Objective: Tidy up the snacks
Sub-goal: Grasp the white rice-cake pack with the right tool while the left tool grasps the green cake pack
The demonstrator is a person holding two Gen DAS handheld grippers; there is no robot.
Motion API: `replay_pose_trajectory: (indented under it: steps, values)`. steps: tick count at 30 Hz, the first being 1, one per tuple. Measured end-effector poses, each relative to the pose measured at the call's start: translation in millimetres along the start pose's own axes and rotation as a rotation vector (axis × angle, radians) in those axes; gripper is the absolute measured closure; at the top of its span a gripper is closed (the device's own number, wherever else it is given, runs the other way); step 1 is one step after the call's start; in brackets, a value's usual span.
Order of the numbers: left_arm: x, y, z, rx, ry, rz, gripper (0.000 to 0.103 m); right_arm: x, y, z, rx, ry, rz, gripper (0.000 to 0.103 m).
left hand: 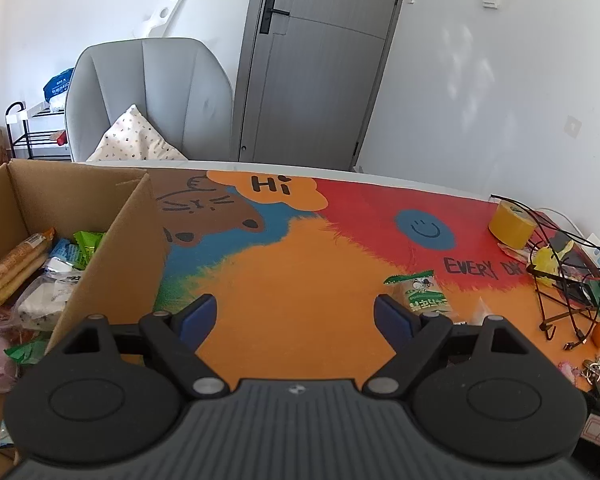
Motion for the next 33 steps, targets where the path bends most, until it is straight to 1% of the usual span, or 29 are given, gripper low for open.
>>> replay_pose_trajectory:
  steps: [3,8,18,25,33]
  values:
    - [8.1,-2.0,0.1,-0.001,-0.006,-0.014,0.018,6.6,0.5,6.4,0.012,0.015,-0.004,0.065]
    - [22.5,-6.0,0.0,-0.004,-0.012,-0.037,0.018,23.4,2.7,16.8,0.04,0.009,-0.017,0.068]
    - [53.4,-10.4,-1.9,-0.001,-0.025,-0.079,0.017,61.2,10.5,35.6,0.1,-0.008,-0.056,0.07]
    - [80.7,-11.5,-8.8,0.002,-0.033,-0.118,0.018,80.2,16.2,43.6,0.138,0.034,-0.093,0.071]
    - [108.4,-15.3,-31.8,-0.019,-0.031,-0.152,0.018,90.9,20.2,41.8,0.141,0.061,-0.102,0.072]
Point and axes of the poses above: each gripper's, at about its wrist camera, not at the fingertips, and z roughly against the way its jaws point, x to its right, y to its top, the point moved 6 cm from there along -z, roughly the way its jaws point, and after that the axes turned 7 degrees about y, right-handed, at the moved point
